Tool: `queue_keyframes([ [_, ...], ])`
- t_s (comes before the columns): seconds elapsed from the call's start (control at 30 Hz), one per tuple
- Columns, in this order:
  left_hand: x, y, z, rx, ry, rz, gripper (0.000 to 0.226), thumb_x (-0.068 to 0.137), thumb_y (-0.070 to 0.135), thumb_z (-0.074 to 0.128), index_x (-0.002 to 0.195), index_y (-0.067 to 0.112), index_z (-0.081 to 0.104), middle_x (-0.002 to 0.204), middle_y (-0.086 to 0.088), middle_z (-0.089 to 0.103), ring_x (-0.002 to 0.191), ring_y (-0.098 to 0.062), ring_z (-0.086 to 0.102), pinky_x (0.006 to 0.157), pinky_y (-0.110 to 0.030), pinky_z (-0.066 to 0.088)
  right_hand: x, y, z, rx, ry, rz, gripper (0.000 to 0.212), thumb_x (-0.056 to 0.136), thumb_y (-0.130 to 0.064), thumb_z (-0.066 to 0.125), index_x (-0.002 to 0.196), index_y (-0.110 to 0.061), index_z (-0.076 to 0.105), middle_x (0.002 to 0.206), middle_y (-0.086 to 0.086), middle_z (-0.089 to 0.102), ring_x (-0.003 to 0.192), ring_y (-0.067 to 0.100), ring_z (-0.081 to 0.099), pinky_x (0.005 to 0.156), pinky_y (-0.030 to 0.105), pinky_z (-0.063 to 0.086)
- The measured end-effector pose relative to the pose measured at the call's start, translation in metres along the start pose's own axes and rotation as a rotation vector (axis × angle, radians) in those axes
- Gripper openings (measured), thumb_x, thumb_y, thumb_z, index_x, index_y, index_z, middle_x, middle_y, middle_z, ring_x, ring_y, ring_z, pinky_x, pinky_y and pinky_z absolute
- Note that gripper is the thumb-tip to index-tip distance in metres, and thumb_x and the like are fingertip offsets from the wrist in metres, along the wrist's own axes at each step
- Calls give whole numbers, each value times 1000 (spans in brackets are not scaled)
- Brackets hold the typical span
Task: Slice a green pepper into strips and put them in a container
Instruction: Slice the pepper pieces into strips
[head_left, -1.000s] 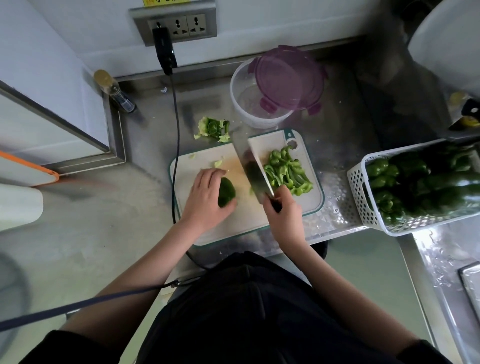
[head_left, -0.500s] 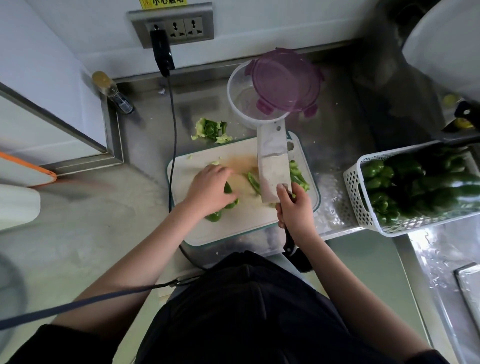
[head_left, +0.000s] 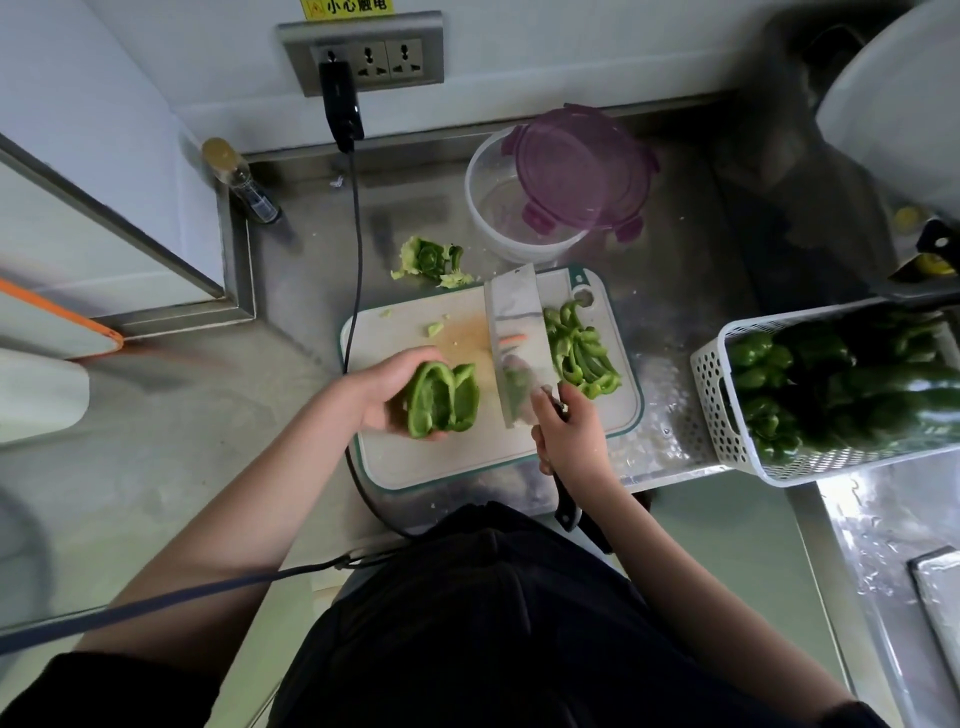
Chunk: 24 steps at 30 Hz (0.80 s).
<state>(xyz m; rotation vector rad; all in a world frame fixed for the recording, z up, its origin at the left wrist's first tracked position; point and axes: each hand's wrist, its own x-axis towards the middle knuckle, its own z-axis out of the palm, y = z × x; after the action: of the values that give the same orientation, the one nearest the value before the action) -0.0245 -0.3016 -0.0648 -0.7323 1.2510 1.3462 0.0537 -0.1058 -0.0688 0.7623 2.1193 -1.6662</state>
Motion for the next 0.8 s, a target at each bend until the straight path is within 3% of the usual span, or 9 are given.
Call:
queue_keyframes([
  [0.1,0,3,-1,70,188,-46,49,85,53,55,98,6,57,96,-17,60,84,-31,61,75,-41,55,-1,3,11,-85,-40,-14,28,97,-25,49,77,-8,40,51,-2,39,37,7,35,37,20,28],
  [0.23,6,-1,-12,109,598,189,52,92,58,37,108,10,51,103,-13,57,84,-30,62,61,-40,57,-2,4,28,-240,-73,-43,25,97,-27,47,78,-11,42,60,5,51,45,12,47,44,26,37],
  [0.3,3,-6,-18,358,718,286,60,92,65,25,102,11,51,88,-8,57,78,-29,66,60,-38,59,-3,1,36,-290,-57,-82,24,98,-26,45,80,-10,43,67,11,54,56,21,49,51,32,40],
  [0.37,1,-14,-17,519,728,347,62,93,63,28,96,7,55,81,-9,61,65,-25,68,53,-34,58,-5,-3,43,-305,-41,-126,23,98,-24,43,80,-11,41,65,9,51,55,22,46,51,32,37],
  [0.5,1,-28,-5,405,578,300,46,99,40,37,100,-1,57,76,-16,66,57,-26,68,58,-40,59,-11,-9,49,-415,-10,-229,20,100,-19,40,83,-10,38,58,2,43,47,15,37,43,27,26],
  [0.6,3,-42,2,823,837,384,51,95,50,38,100,2,51,86,-11,62,71,-27,60,60,-35,49,-12,-10,48,-470,0,-267,18,101,-18,37,84,-11,36,57,1,42,46,15,37,41,27,24],
  [0.7,8,-49,-6,1284,1144,836,43,86,44,54,98,4,45,94,-13,52,83,-29,49,62,-36,42,-13,-7,48,-524,-18,-287,18,101,-18,37,84,-11,35,54,1,40,45,16,35,41,28,23],
  [0.77,16,-50,-10,1618,1035,1080,43,80,47,57,94,7,47,93,-11,52,85,-28,45,69,-39,43,-14,-6,49,-557,-28,-301,17,101,-18,37,85,-11,35,53,0,40,45,17,36,41,28,22],
  [0.8,20,-49,-11,1728,941,1105,48,77,51,58,95,8,50,93,-10,52,87,-28,43,73,-41,43,-13,-6,49,-563,-33,-306,17,101,-19,36,86,-11,35,53,0,40,45,18,36,41,29,23],
])
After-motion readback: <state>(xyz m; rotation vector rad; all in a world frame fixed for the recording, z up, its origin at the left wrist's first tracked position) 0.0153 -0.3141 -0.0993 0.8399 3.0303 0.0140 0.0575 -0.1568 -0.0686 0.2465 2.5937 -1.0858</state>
